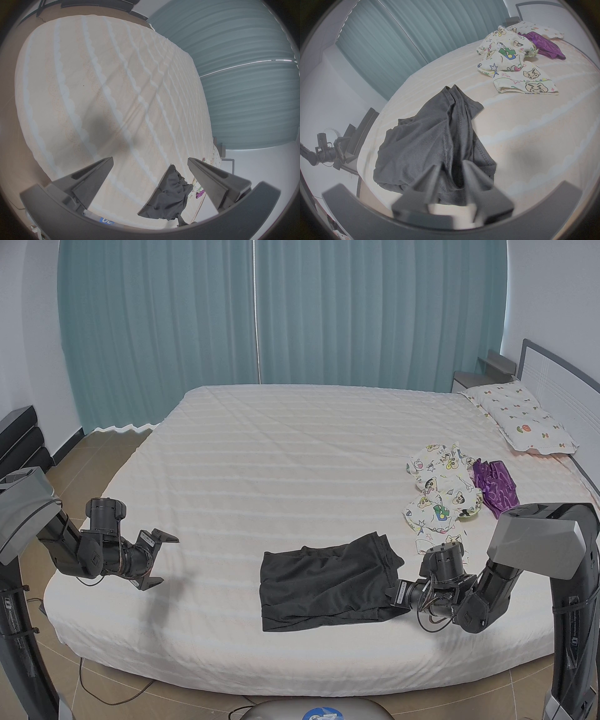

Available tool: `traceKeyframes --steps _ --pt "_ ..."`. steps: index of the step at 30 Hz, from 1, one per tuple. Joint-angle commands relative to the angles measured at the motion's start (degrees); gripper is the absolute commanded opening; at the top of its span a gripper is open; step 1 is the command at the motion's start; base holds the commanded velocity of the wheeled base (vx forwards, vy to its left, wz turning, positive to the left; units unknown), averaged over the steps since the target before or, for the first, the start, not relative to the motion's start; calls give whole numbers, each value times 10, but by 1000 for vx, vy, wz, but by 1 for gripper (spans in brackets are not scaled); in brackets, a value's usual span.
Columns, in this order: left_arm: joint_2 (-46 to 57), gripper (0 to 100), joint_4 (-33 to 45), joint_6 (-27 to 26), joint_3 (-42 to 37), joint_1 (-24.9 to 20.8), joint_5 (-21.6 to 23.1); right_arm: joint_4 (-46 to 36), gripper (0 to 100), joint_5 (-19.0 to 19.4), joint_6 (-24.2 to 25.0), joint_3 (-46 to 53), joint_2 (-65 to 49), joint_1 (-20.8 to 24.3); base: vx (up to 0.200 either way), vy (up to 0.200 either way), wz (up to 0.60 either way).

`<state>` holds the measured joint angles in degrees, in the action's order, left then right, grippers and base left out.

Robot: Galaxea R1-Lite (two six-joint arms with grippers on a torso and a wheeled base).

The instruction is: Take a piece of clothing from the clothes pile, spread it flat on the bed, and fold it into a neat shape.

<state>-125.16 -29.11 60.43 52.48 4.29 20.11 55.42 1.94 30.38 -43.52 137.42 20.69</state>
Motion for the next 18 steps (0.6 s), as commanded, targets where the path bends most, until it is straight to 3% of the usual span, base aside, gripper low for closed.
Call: traceKeyframes --steps 1,18 --pt "-2 100 0 0 0 0 0 0 0 0 -4 14 -12 -6 0 0 0" --pt "-2 100 0 0 1 0 -1 -11 0 16 -37 86 -54 -29 0 0 0"
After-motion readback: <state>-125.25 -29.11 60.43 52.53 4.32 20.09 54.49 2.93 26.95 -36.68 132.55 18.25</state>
